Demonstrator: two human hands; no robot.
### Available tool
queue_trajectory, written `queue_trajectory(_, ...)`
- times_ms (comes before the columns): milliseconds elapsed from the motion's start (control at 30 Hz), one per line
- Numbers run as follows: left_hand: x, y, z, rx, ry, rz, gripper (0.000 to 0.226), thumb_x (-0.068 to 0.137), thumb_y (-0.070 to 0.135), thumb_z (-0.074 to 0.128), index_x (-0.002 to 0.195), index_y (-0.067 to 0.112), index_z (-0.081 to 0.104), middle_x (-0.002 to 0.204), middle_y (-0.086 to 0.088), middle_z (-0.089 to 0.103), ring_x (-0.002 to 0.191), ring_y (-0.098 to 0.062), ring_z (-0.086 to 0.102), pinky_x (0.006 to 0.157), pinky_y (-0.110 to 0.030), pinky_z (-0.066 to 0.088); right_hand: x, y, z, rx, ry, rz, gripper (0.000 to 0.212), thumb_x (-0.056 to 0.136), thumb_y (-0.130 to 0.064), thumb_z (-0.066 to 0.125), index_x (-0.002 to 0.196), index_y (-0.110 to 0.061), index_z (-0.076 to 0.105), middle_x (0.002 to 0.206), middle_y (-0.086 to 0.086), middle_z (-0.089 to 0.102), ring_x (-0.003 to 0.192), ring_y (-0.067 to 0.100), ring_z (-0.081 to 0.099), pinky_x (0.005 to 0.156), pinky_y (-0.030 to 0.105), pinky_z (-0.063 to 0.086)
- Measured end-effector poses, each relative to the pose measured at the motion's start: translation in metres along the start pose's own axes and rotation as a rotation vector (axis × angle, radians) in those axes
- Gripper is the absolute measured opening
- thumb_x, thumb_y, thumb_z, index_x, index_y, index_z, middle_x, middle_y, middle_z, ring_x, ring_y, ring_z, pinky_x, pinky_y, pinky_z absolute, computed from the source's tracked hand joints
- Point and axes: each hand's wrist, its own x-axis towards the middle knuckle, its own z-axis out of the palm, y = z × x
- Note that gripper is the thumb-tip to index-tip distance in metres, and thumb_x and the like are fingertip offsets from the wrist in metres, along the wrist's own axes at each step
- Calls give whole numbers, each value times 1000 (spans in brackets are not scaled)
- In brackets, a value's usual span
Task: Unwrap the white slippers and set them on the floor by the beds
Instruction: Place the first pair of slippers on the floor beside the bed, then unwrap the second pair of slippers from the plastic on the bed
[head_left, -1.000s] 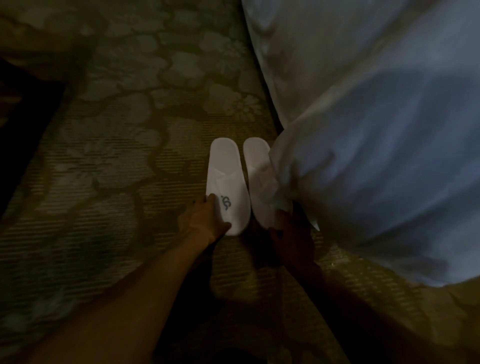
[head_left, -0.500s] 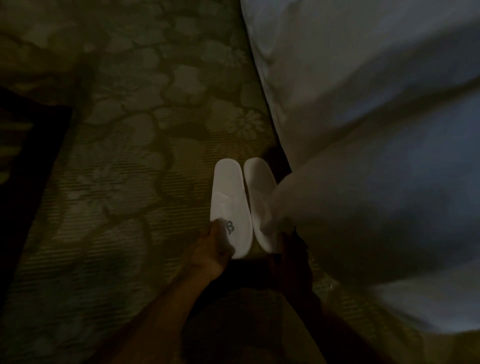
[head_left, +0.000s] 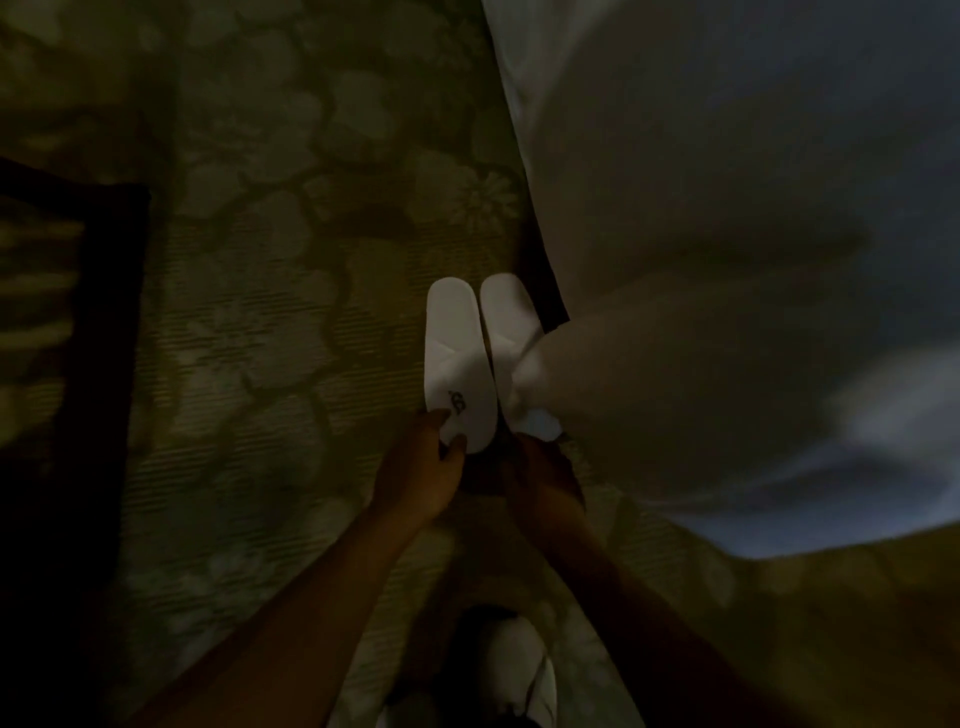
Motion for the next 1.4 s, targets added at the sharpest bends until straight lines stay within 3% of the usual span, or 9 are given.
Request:
queue_trajectory(367, -104, 98, -97, -130, -14, -78, 43, 99, 33, 50, 139, 19, 50, 135, -5, 58, 117, -22, 59, 97, -41, 50, -78, -90, -107, 265, -71, 58, 34, 98, -28, 52, 124, -8, 61, 126, 8, 63, 117, 26, 58, 99, 38, 47)
queue_trajectory(533, -165, 145, -146, -177, -1, -111, 42, 99, 36, 49, 138, 21, 51, 132, -3, 59, 107, -16, 58, 83, -28, 45, -134, -138, -162, 352, -97, 118, 29, 100, -31, 50, 115, -11, 65, 107, 4, 69, 98, 20, 65, 62, 11, 38)
queue_trajectory(667, -204, 184, -187, -315, 68, -111, 34, 98, 34, 50, 129, 21, 58, 121, -4, 65, 102, -18, 63, 81, -32, 50, -167, -185, -214, 522, -55, 101, 25, 100, -22, 49, 106, -4, 64, 100, 15, 70, 94, 28, 66, 85, 41, 55)
queue_trajectory(867, -251, 237, -251, -516, 168, -33, 15, 99, 32, 50, 106, 27, 62, 101, 4, 69, 88, -10, 64, 75, -26, 50, -205, -233, -284, 703, 46, 35, 18, 100, -22, 49, 110, -13, 61, 83, -7, 62, 73, 3, 61, 60, 13, 47)
queue_trajectory(933, -264, 253, -272, -541, 184, -35, 17, 99, 35, 48, 108, 28, 61, 100, 8, 67, 89, -7, 63, 79, -27, 51, -215, -245, -305, 729, 45, 46, 18, 99, -21, 50, 109, -10, 61, 82, -1, 61, 70, 8, 59, 63, 17, 48)
queue_trajectory(1067, -293, 287, -308, -592, 185, 1, 22, 100, 32, 48, 114, 21, 60, 105, 3, 66, 94, -11, 63, 83, -27, 50, -242, -266, -343, 726, 50, 86, 29, 99, -23, 51, 120, -6, 61, 102, 11, 68, 93, 25, 68, 89, 43, 55)
queue_trajectory(1167, -316, 313, -333, -622, 174, 27, 19, 100, 30, 48, 112, 21, 60, 108, 0, 65, 96, -14, 62, 79, -25, 49, -264, -280, -376, 716, 104, 83, 25, 98, -23, 52, 116, -10, 63, 109, 12, 70, 94, 21, 67, 91, 40, 55)
queue_trajectory(1300, -344, 339, -356, -639, 183, 87, 17, 100, 30, 50, 110, 22, 61, 108, 0, 66, 96, -12, 62, 72, -19, 47, -294, -291, -419, 779, 125, 39, 21, 97, -19, 56, 115, -9, 62, 112, 20, 68, 102, 34, 67, 96, 49, 53)
queue_trajectory(1400, -361, 356, -369, -648, 208, 153, 10, 99, 29, 52, 101, 28, 61, 101, 3, 67, 93, -11, 62, 67, -17, 45, -312, -301, -444, 818, 192, -43, 9, 97, -22, 56, 96, -20, 65, 96, 13, 73, 94, 29, 71, 88, 41, 57)
